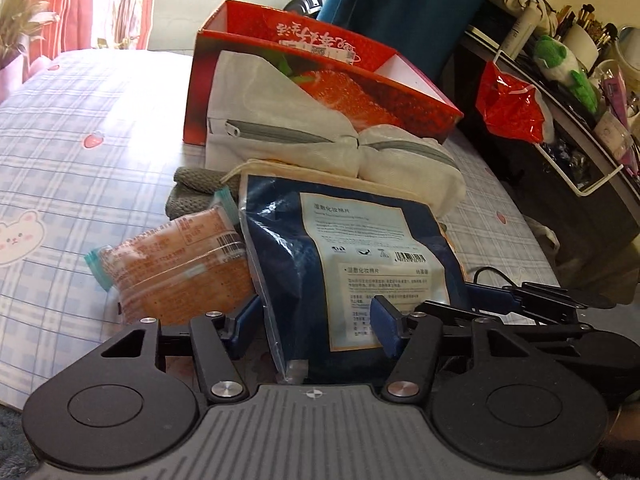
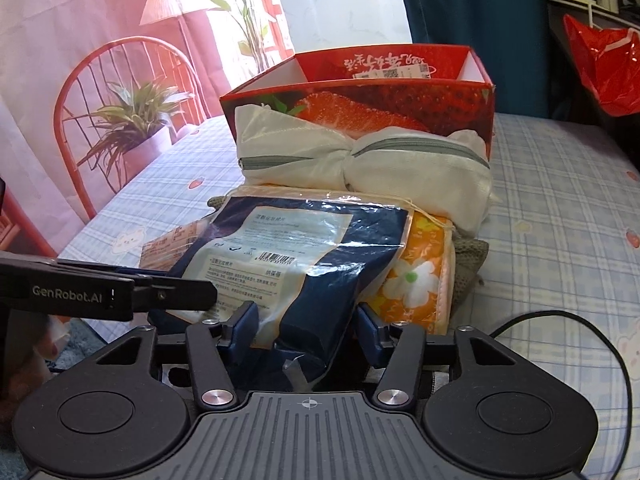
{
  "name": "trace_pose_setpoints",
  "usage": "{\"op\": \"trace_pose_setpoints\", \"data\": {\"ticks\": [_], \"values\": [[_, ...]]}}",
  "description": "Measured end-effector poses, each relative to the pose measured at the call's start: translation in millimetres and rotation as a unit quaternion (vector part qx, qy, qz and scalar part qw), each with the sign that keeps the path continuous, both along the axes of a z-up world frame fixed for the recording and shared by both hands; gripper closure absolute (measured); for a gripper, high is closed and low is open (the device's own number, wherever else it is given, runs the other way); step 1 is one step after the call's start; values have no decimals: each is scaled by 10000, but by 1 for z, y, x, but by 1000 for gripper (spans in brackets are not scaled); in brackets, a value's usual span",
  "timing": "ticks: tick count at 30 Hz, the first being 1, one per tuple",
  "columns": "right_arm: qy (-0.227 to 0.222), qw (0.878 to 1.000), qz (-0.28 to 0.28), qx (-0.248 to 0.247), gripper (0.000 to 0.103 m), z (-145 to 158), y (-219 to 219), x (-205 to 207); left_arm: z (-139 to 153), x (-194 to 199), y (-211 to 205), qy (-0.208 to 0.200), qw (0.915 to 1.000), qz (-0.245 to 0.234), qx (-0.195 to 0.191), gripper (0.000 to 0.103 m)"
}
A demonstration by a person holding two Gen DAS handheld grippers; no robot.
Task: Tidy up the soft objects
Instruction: 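Close the left gripper on the blue bag while the right gripper also grips it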
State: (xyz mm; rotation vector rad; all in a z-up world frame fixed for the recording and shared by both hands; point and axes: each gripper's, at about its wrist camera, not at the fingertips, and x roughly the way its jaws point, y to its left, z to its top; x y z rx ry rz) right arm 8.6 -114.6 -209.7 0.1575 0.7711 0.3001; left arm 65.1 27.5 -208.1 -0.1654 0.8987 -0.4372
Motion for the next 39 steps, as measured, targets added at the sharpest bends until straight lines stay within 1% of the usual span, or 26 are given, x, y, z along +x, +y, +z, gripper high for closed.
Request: {"op": "trace_pose_setpoints", "data": {"ticks": [2, 6, 8, 14, 25, 30, 34, 39], "values": [[11, 10000, 11, 44, 56, -1, -1, 1, -1, 2, 1, 22, 10000, -12, -81, 43], [55, 9999, 9, 120, 56, -3, -3, 6, -5, 6, 2, 90, 9996, -2, -258, 44], [88, 9998, -9, 181, 56, -5, -4, 8, -7, 9, 1, 115, 9995, 26, -286, 43], [57, 9998, -24, 181, 56, -8, -5, 8, -10, 12, -6, 43, 9999, 0, -165, 43], [15, 9996, -46, 262, 56, -10, -7, 9, -11, 13, -6, -6, 9998, 31, -189, 42], [-9, 9998, -38, 220, 58, -8, -5, 8, -8, 9, -9, -92, 9999, 30, -90, 42], [-144, 9997, -3, 214, 61, -2, -2, 4, -4, 5, -7, -195, 9997, 35, -153, 43], [-450, 9987, 51, 219, 61, 11, -2, -1, 11, -1, -3, -527, 9982, 63, -268, 43]]}}
